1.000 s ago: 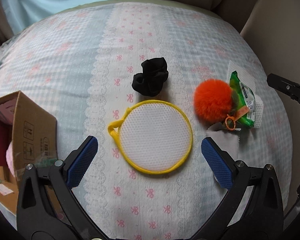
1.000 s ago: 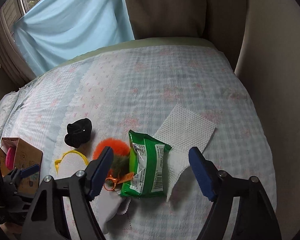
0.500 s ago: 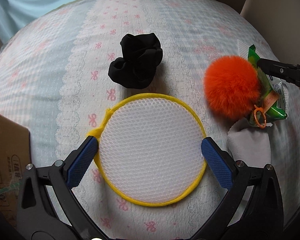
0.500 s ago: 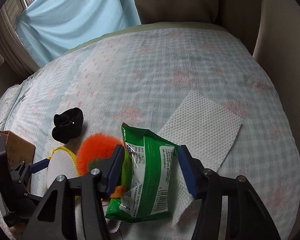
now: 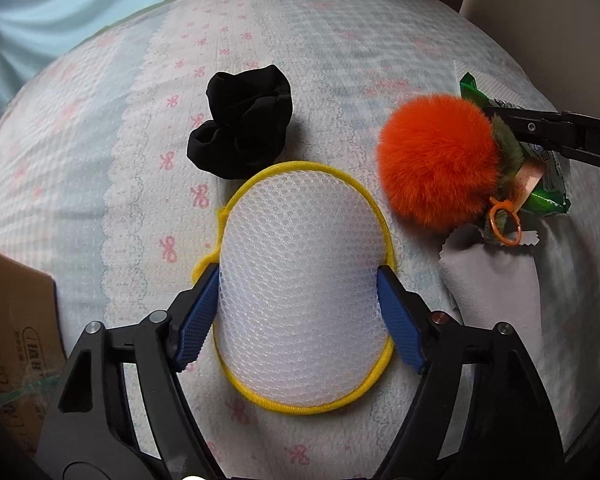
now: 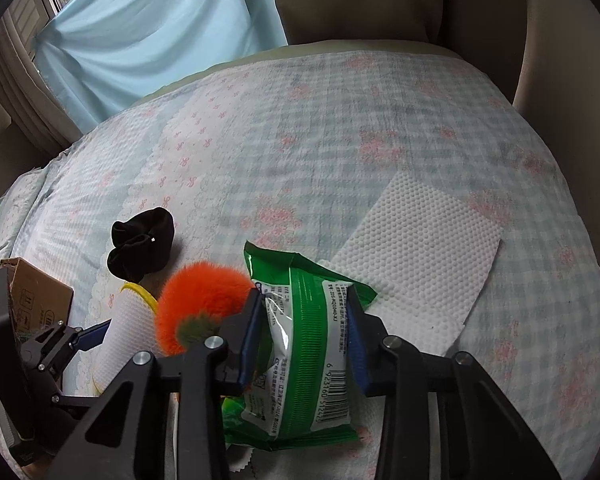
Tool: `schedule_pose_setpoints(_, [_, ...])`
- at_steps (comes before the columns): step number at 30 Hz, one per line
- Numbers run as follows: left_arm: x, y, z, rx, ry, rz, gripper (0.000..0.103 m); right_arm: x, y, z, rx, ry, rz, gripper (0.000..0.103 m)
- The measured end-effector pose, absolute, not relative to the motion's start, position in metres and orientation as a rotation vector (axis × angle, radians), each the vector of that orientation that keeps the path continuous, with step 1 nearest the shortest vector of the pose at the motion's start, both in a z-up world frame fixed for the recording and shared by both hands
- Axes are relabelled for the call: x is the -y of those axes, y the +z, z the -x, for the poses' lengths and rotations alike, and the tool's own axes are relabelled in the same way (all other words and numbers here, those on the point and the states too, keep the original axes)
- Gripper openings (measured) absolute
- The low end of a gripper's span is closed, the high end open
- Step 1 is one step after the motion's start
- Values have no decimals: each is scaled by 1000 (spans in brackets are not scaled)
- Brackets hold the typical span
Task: Organize soft objects
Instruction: 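Lift and carry the mesh pad and green wipes over the box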
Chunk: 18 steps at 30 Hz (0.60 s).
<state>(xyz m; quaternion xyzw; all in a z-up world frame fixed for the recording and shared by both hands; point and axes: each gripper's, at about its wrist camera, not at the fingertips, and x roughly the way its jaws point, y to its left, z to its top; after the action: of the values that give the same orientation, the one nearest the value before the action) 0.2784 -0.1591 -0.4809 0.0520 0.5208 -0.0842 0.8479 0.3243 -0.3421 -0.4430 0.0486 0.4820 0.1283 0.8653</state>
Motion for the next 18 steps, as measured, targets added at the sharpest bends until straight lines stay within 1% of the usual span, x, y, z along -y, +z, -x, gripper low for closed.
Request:
schedule_pose_setpoints(1, [162,-479,-277,-1097,-187,-116,42,342,-442,-324,-1007,266,-104,35])
schedule_pose_setpoints(2, [164,-477,-277,-1099,-198,-119,38,342,-440,-323,-1004,263,-106,35])
schedule_pose_setpoints(4, [168,-473,-276,-1108,-215,-121,35,343,-436,-322,-994,257,-109,35])
schedule_pose_setpoints(10, [171,-458,-274,-1105,-226,-78,34,348,-416,-319,-956,243,-134,34])
schedule_pose_setpoints(18, [167,-412,-268,-1047,-232,-37,34,349,-370,-304,-901,224,-144,34])
